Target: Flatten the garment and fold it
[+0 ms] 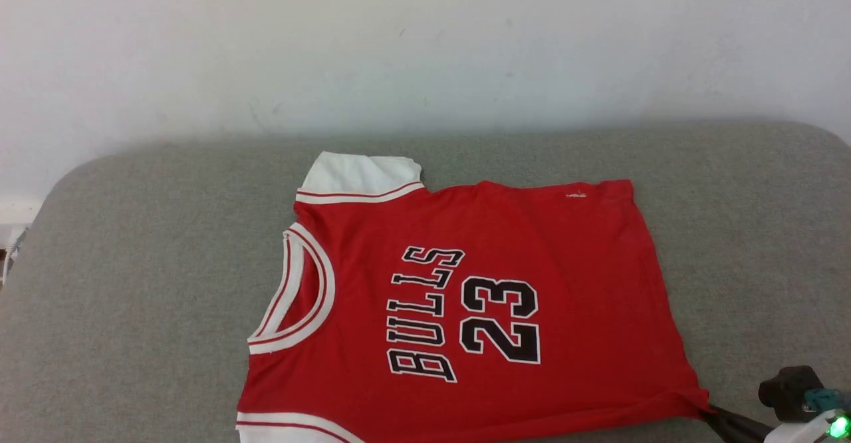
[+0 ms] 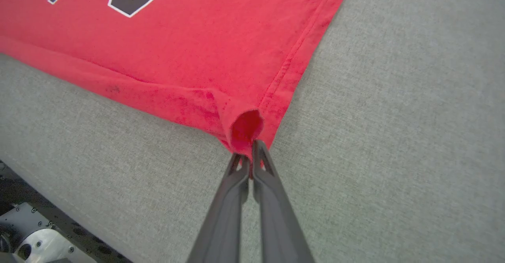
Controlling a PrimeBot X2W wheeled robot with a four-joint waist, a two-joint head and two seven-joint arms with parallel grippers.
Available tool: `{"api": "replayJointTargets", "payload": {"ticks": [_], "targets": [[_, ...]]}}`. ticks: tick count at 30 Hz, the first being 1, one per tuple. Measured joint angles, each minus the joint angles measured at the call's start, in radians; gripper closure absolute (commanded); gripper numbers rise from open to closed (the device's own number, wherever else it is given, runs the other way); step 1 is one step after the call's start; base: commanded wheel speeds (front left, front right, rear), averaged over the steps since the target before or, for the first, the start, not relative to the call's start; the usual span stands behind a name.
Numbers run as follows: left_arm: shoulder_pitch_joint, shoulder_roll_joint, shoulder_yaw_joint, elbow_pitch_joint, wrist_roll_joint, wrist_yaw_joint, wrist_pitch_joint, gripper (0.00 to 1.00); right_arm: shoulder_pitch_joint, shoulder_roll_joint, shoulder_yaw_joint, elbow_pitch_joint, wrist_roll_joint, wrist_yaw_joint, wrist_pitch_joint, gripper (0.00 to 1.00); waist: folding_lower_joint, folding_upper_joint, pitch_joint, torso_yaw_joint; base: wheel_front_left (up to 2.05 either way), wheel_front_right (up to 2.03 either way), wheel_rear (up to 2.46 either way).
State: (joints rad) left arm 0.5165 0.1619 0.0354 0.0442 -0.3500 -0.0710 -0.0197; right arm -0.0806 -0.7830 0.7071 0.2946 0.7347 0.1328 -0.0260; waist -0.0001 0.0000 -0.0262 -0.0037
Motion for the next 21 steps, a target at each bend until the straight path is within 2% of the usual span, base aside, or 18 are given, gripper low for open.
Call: {"api": "replayJointTargets", "payload": {"ticks": [3, 6, 11, 14, 21], "targets": [[-0.006, 0.006, -0.005, -0.004, 0.005, 0.000, -0.002, 1.00, 0.023, -0.001, -0.035, -0.031, -0.001, 0.000, 0.017, 1.00, 0.0000, 0.0000, 0.004, 0.001, 0.00, 0.00, 0.00], [-0.060, 0.020, -0.004, -0.012, 0.039, 0.010, -0.047, 1.00, 0.027, 0.007, -0.071, -0.055, -0.004, 0.000, 0.035, 1.00, 0.0001, 0.0000, 0.008, 0.007, 0.00, 0.00, 0.00], [-0.231, 0.058, -0.040, 0.006, 0.092, 0.008, -0.070, 1.00, 0.020, 0.037, -0.122, -0.091, -0.027, 0.000, 0.055, 1.00, 0.0002, 0.0000, 0.020, 0.006, 0.00, 0.00, 0.00], [-0.338, 0.078, -0.070, 0.032, 0.114, -0.008, -0.079, 1.00, -0.003, 0.050, -0.157, -0.095, -0.043, 0.000, 0.072, 1.00, 0.0002, 0.0000, 0.035, 0.000, 0.00, 0.00, 0.00], [-0.591, 0.118, -0.108, 0.170, 0.151, -0.026, -0.122, 1.00, -0.095, 0.095, -0.182, -0.085, -0.049, 0.000, 0.103, 1.00, 0.0003, 0.0000, 0.088, -0.020, 0.00, 0.00, 0.00]]}}
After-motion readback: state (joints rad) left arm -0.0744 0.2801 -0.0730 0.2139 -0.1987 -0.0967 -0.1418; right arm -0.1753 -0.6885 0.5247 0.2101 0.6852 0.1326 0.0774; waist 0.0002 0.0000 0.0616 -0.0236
